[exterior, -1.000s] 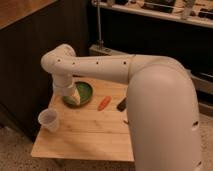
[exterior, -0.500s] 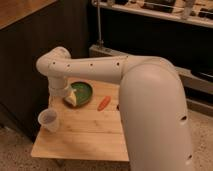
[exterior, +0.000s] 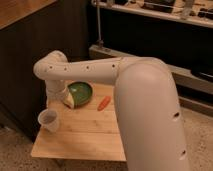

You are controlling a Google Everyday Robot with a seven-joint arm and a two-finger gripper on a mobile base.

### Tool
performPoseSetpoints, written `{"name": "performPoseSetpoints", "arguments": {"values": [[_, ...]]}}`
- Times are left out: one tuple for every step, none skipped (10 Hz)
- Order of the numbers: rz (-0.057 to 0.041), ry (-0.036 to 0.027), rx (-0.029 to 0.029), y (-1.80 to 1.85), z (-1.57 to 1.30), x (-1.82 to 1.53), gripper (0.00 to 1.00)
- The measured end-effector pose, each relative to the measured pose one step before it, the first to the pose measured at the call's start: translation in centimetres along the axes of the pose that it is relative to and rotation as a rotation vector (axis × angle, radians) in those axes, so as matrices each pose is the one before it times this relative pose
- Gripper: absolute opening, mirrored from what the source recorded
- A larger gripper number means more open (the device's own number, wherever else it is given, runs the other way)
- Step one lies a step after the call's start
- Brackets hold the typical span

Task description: Place the ceramic cup in the ceramic bowl

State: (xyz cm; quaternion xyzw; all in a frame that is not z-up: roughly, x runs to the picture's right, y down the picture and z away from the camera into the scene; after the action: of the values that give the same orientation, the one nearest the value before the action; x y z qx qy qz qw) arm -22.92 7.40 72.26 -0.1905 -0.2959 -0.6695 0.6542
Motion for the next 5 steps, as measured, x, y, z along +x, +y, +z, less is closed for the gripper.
{"name": "performPoseSetpoints", "arguments": {"values": [[0.00009, 0.00082, 0.00056, -0.420, 0.606, -0.154, 0.70], [-0.00427, 0.00445, -0.00243, -0.519, 0.667, -0.075, 0.70], [0.00082, 0.00070, 0.00047, -0.197, 0.295, -0.082, 0.70], [0.00098, 0.00503, -0.00309, -0.128, 0.603, 0.014, 0.70], [0.00243, 0.00419, -0.00421, -0.098, 0.943, -0.077, 0.70]]}}
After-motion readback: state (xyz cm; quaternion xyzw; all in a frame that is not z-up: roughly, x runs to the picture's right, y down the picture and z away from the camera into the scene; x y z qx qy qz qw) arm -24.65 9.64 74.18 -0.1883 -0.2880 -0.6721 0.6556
